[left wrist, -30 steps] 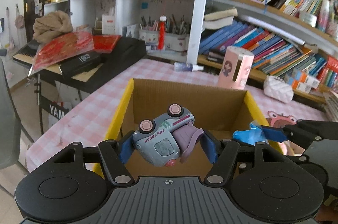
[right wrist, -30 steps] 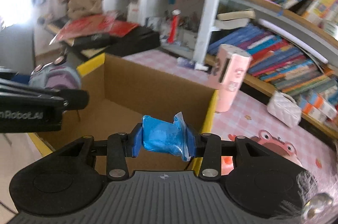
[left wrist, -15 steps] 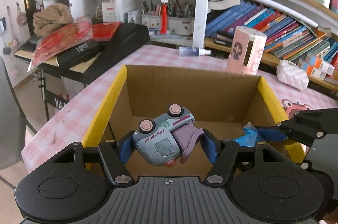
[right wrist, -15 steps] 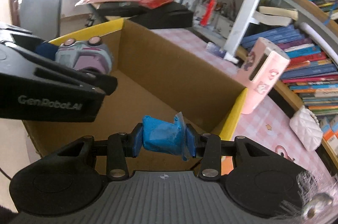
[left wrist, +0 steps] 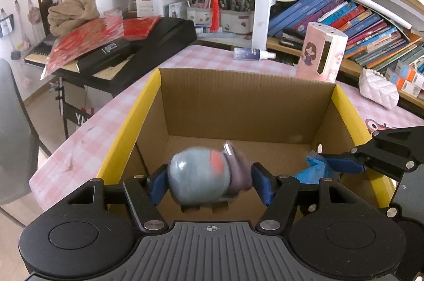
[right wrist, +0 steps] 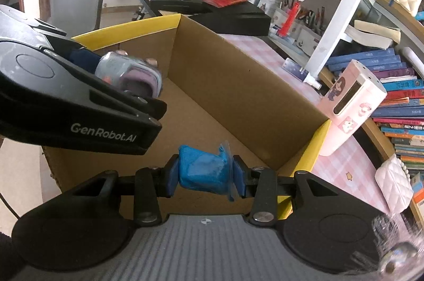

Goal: Organize objects
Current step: 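Open the left tool dropping the truck while the right tool releases the bag into the box, then withdraw both tools from the yellow box toward the pink chick plush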

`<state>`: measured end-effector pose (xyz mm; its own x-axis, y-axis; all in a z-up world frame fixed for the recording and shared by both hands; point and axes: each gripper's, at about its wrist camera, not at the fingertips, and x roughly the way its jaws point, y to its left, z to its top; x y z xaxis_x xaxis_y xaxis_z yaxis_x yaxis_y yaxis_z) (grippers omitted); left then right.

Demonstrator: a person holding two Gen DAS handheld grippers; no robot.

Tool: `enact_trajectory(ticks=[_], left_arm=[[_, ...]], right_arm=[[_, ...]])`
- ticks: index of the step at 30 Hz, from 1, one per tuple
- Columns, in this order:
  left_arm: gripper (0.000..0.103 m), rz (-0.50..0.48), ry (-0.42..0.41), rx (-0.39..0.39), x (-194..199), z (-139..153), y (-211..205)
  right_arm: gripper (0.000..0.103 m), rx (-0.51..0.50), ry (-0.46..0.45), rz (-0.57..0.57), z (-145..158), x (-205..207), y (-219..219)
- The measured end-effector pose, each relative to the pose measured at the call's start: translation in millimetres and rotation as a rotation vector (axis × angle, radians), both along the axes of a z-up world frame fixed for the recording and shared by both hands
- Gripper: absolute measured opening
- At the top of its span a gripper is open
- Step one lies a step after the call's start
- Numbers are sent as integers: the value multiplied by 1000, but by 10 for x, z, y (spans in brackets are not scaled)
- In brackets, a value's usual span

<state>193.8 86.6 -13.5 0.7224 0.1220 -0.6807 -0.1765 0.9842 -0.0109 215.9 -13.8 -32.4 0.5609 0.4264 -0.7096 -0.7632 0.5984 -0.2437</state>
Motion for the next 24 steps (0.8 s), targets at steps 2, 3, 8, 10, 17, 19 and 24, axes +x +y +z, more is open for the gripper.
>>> enact_trajectory(ticks=[2,3,8,10,17,19,24], left_arm=[[62,2,-6,3,-1,8,-3],[62,4,-9,5,-1,13,-7],[62,8,-14,7,-12,21,-12],[62,4,-24,13,-27,40,-29],[72,18,-85,43,-153,177,-73],[75,32,-113,36,-220,240,-60],[84,84,-190,18,-396,387,11]], right_arm=[[39,-1,1,8,0,17,5],[39,-2,1,12,1,21,8],[39,-4,1,18,1,35,17],[40,-5,2,15,3,38,19],[57,24,-30,-4,50,-8,-22],[63,37,-48,-10,72,-34,-43],[63,84,-70,-48,168,-78,-125]])
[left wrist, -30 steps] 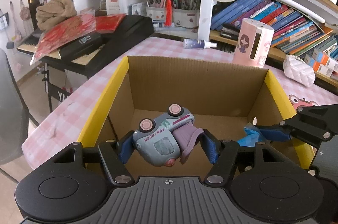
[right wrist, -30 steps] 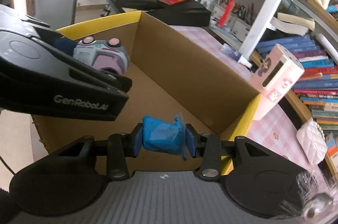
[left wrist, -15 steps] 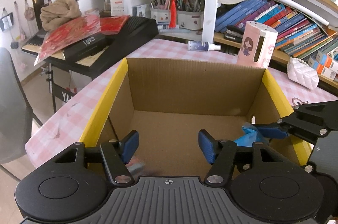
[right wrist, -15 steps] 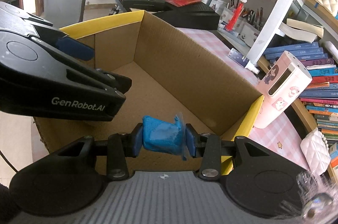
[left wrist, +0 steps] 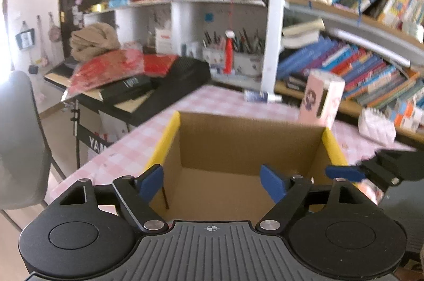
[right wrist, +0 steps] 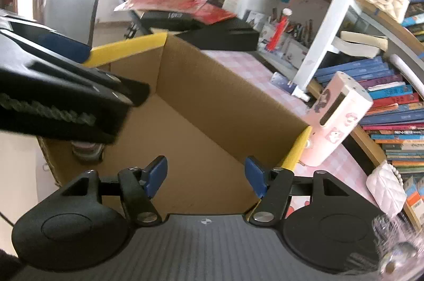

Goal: Organize objects
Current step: 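Withdraw both tools from the yellow box toward the pink chick plush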

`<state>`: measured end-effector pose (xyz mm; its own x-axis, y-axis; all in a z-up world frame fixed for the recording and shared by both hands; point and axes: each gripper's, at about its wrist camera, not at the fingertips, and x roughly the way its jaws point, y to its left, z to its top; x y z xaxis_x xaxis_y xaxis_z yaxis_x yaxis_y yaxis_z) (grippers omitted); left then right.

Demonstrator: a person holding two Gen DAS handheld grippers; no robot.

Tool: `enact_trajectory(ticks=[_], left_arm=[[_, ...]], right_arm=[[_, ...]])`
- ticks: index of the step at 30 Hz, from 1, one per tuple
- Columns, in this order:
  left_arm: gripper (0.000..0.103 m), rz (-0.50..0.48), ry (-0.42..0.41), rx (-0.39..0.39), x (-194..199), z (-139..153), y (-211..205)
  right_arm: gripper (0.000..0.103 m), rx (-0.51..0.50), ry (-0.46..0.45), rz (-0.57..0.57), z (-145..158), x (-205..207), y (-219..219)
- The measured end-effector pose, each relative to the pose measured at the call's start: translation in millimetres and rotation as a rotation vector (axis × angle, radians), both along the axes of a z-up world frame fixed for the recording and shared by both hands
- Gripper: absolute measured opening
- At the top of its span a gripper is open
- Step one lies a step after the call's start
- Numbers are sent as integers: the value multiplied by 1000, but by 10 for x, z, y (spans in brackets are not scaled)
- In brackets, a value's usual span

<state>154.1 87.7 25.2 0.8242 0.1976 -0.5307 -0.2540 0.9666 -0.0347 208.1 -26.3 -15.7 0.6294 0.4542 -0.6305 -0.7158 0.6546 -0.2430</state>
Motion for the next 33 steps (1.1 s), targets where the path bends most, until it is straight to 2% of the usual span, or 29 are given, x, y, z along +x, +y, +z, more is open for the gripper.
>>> enact_trajectory(ticks=[8,12,18,22,23,33], left_arm=[[88,38,-39,-14,-298,71,138],[88,16,-42,-7,-477,56,129],[88,-12,-44,12,-721,41,111],[93,-22,-44,26,-905,13,120],[93,-25,-40,26,-949,2,126],[95,-42,36,24,-1346,-115,206]], right_arm=[[63,92,-49,-106,241,-217,-149],[63,139,-52,-164,335,-397,-250],[64,220,-1,-325,311,-649,-405],[63,238,55,-424,206,-847,-458],[64,255,40,-443,197,-918,-470],[67,199,48,-474,88,-1466,-364]])
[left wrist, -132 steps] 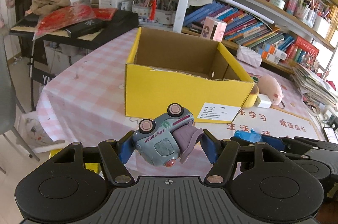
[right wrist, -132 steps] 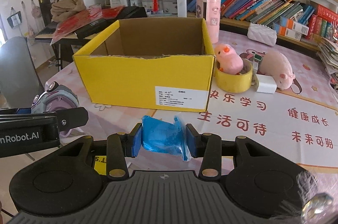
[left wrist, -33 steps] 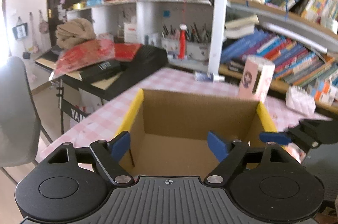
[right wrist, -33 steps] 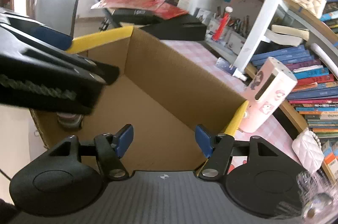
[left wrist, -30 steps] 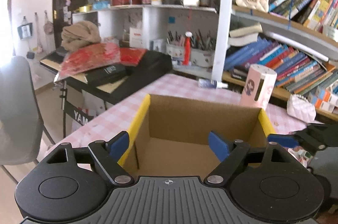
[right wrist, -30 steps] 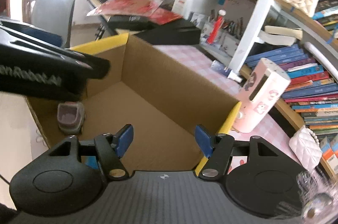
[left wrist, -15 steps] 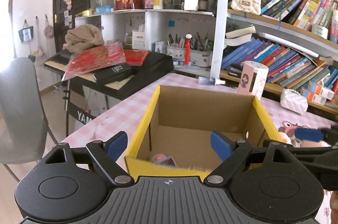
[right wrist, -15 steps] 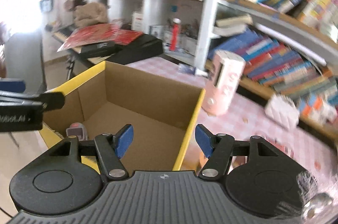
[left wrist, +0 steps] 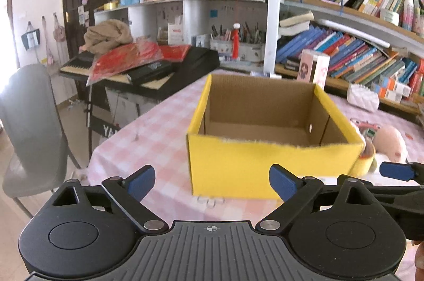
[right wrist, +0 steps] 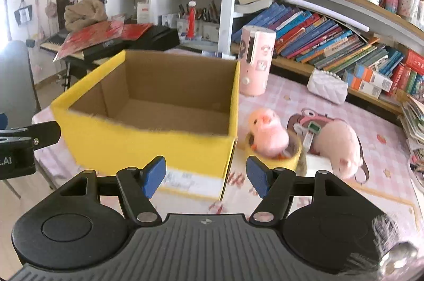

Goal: Organize objects
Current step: 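Withdraw both tools from the yellow box toward the pink chick plush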

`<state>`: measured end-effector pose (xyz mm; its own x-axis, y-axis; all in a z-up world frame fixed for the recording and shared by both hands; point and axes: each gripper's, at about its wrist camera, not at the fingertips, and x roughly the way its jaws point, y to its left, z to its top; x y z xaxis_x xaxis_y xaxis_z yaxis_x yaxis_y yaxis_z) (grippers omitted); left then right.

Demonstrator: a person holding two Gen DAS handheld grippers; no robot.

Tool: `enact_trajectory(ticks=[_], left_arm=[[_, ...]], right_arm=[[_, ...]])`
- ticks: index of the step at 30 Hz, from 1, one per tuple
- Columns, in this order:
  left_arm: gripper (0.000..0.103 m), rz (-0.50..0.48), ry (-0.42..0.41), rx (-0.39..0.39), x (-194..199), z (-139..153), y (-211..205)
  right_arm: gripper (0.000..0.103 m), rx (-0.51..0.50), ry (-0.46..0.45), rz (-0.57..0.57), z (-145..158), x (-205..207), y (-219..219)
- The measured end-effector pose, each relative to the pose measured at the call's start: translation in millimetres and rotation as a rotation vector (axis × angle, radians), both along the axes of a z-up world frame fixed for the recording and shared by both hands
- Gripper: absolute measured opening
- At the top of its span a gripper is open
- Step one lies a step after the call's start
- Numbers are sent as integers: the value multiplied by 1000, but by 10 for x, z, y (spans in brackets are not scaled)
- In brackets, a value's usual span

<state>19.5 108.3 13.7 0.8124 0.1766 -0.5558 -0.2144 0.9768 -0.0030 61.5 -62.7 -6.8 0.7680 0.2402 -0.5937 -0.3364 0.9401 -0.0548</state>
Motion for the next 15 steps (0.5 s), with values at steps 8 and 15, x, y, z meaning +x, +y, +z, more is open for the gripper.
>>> enact_trajectory(ticks=[8,15], left_arm=[[98,-28,42,4,-251,-81,8],[99,-68,70,2,-369,-126,-53]], right_arm=[[74,-9,39,-46,-92,-319,-13],[81,-28,48,-63,-136,-549,-41]])
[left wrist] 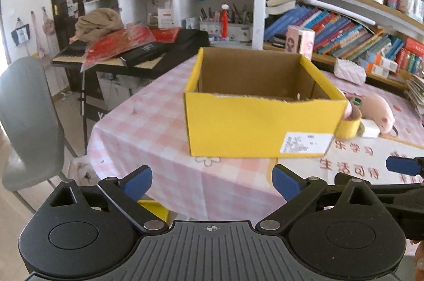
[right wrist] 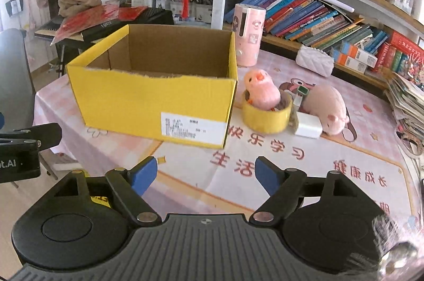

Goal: Organize objects
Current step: 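Withdraw both tools from the yellow box toward the pink chick plush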

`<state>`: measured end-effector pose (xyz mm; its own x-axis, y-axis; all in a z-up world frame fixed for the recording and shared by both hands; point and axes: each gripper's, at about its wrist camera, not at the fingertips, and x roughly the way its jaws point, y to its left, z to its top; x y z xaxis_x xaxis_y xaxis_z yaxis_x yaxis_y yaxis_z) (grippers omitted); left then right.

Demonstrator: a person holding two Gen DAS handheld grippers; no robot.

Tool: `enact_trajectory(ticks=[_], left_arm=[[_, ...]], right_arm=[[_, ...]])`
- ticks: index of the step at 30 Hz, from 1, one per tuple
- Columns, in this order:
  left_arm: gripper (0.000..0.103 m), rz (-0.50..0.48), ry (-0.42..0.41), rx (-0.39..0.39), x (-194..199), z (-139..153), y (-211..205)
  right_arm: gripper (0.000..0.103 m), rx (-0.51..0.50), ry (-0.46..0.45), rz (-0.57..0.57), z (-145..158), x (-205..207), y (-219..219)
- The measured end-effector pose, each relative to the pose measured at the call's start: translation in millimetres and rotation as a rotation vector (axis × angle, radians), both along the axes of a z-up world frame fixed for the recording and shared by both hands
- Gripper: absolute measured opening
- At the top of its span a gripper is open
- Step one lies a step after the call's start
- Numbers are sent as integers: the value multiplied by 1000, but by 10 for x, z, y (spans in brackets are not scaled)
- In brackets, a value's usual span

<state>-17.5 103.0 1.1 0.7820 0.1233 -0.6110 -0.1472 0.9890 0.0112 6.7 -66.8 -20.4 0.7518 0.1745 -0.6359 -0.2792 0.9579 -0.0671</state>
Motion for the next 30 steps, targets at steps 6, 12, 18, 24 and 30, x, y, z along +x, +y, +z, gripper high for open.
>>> enact_trajectory(ticks=[6,12,18,24,30], left_arm=[[99,-65,24,4,-63,-52,-116],[99,-122,40,0,-98,-102,-231],[99,-187,35,-6,-87,-103,-394],[99,-263,30,-4,-46,-102,-588],[99,-330,40,-8,45,-134,-787]], right_arm=[[87,-10,4,-44,-22,-136,-86],[91,-24,6,-100,-48,-249,-208],[92,-32,2,-169,-37,-335,-385],[93,-33,5,-252,-37,-378,-585],[95,-42,16,-322,-63,-406,-770]])
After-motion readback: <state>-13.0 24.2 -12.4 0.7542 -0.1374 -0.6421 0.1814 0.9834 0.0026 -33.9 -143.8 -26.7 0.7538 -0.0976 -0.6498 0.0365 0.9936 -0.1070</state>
